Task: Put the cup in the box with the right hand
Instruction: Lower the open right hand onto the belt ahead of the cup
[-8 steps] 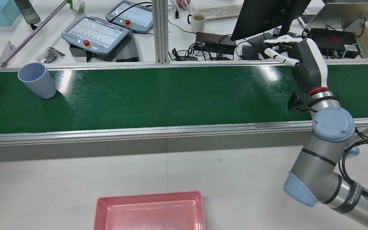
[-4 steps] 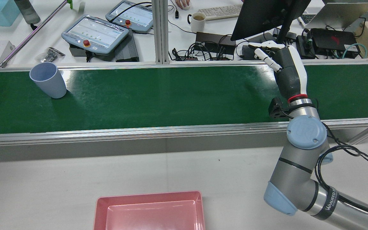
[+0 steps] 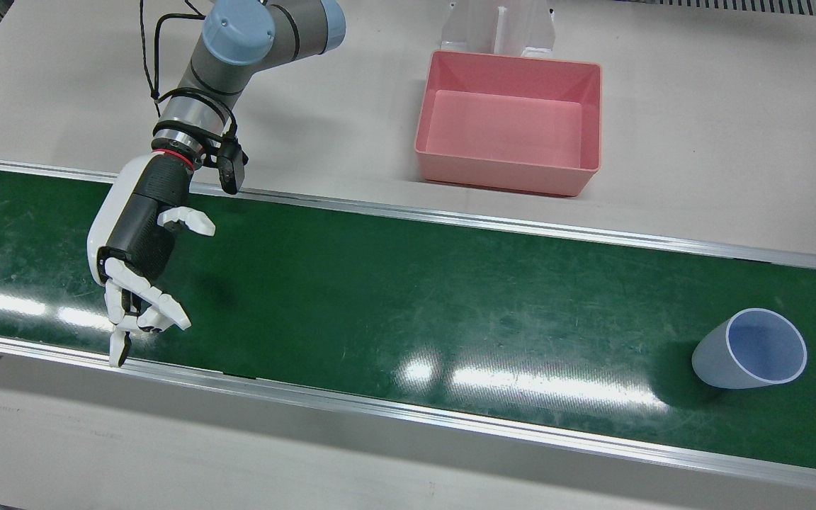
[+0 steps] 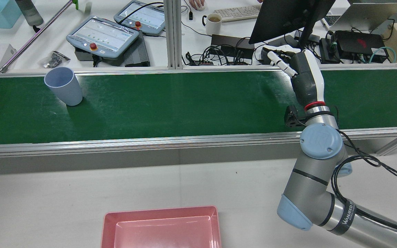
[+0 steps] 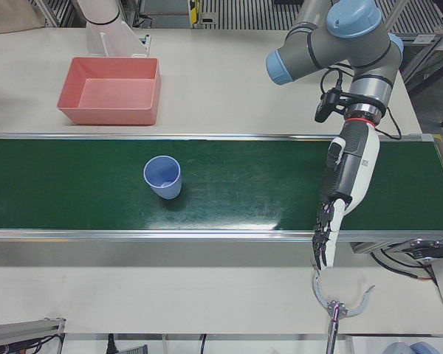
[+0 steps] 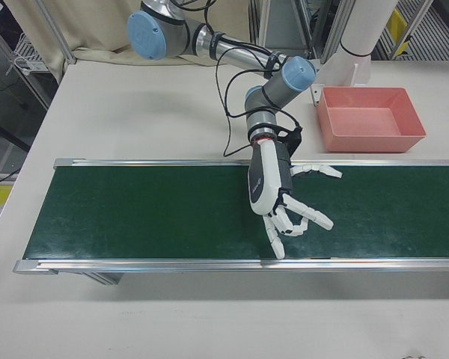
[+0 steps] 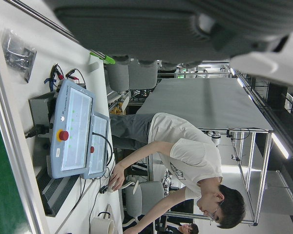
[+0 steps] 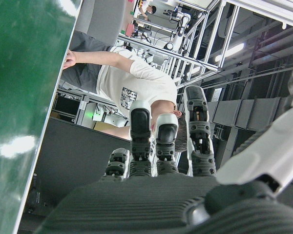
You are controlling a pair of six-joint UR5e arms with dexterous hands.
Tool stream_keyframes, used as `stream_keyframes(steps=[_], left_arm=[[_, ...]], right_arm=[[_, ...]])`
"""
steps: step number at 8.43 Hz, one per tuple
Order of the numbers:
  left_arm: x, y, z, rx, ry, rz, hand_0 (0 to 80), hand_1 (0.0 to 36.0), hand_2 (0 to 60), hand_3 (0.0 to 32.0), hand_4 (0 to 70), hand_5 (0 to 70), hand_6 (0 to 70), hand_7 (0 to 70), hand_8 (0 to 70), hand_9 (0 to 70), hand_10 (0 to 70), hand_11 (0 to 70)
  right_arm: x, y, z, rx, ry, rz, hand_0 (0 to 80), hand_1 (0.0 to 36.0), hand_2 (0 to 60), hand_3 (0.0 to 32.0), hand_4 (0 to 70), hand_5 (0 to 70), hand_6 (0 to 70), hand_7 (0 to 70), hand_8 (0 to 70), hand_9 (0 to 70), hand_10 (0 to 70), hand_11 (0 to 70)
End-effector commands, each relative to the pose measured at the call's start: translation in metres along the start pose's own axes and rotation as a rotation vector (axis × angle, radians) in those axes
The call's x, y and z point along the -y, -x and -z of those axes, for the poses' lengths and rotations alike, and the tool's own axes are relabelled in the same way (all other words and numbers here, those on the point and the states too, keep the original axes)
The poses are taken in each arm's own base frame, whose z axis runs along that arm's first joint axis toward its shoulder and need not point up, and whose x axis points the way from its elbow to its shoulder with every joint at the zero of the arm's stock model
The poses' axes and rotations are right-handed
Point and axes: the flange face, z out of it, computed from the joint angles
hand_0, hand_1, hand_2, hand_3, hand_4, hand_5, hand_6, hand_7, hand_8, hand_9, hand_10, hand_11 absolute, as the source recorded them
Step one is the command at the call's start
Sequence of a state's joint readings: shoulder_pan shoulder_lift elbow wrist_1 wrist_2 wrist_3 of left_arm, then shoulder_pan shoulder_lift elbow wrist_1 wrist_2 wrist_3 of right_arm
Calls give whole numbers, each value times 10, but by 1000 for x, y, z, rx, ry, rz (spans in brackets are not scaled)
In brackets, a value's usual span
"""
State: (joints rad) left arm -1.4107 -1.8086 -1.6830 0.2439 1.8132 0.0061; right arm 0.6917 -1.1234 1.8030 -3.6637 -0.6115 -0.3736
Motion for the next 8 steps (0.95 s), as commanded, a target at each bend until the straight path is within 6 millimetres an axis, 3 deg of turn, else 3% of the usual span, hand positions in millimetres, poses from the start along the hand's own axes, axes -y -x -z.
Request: stream_keyframes(steps=[1,2,3,4,6,7,8], left_arm=[[0,1,0,1,0,0,0,0,0,0,0,0,0,0,0,0,0,0],[1,0,0,-1,0,0,0,0,0,0,0,0,0,0,0,0,0,0],[1,0,0,-1,0,0,0,0,0,0,0,0,0,0,0,0,0,0],[1,0,0,-1,0,0,0,0,0,0,0,0,0,0,0,0,0,0],[0,0,0,-1,1,0,0,0,0,0,0,0,0,0,0,0,0,0],[0,0,0,-1,1,0,0,0,0,0,0,0,0,0,0,0,0,0],[0,0,0,-1,1,0,0,0,0,0,0,0,0,0,0,0,0,0]], right_arm=[[3,-3,0,-43,12,5,111,7,182,0,357,10,285,700,325,572,82,108],[10,-3,1,-62,11,12,28,0,139,8,339,1,276,700,312,560,73,92],[14,0,0,-80,14,16,159,2,107,64,289,11,272,700,307,555,69,90],[19,5,-4,-115,24,23,375,0,0,94,295,22,273,700,309,555,68,93],[22,17,-10,-110,25,4,376,0,0,160,189,28,268,700,297,542,63,89],[22,17,-10,-110,25,2,413,0,0,172,173,34,264,700,293,538,63,91],[20,16,-11,-109,26,1,455,10,0,162,158,44,257,700,292,538,66,99]])
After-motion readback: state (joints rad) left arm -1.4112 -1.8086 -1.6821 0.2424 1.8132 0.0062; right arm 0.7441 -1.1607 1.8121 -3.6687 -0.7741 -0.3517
